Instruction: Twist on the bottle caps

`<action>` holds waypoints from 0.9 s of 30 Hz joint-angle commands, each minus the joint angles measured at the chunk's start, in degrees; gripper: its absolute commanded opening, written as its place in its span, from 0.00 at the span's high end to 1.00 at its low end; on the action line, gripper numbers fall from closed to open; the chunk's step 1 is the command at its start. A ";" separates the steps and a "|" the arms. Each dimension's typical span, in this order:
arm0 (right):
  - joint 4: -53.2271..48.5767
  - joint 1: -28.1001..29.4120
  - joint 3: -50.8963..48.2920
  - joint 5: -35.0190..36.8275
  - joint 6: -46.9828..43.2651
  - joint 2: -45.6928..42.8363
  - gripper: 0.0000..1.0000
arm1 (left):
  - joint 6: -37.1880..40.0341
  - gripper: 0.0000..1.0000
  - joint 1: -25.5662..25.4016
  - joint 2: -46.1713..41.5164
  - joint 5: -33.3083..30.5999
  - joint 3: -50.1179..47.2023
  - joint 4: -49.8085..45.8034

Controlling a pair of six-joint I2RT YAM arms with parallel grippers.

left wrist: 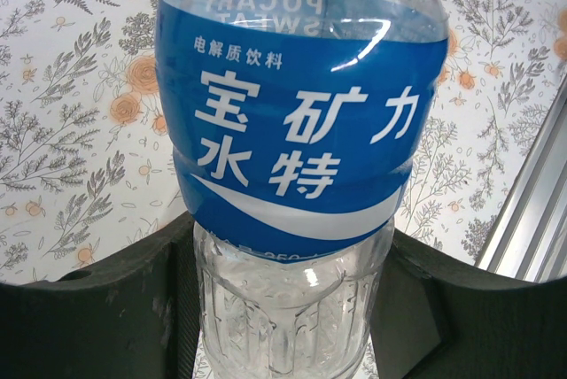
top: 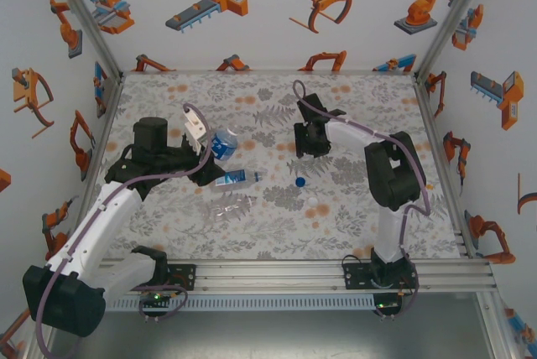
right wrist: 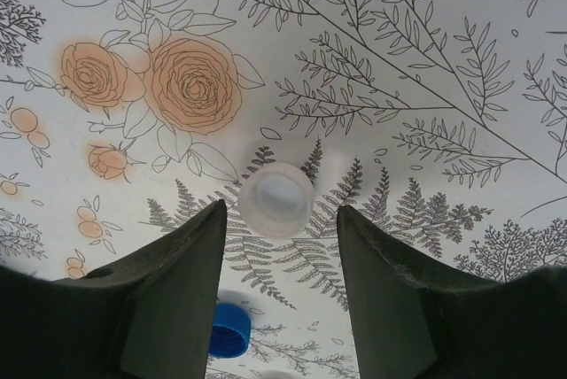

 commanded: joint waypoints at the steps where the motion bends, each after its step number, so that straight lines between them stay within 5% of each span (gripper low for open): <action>1: -0.18 -0.48 0.25 -0.62 0.31 0.65 0.50 | 1.03 0.96 -0.31 -0.84 0.62 -0.36 -0.61; 27: -0.18 -0.68 1.92 -1.52 0.75 -3.12 0.53 | 1.18 0.96 -0.45 -0.58 0.59 -0.37 -0.73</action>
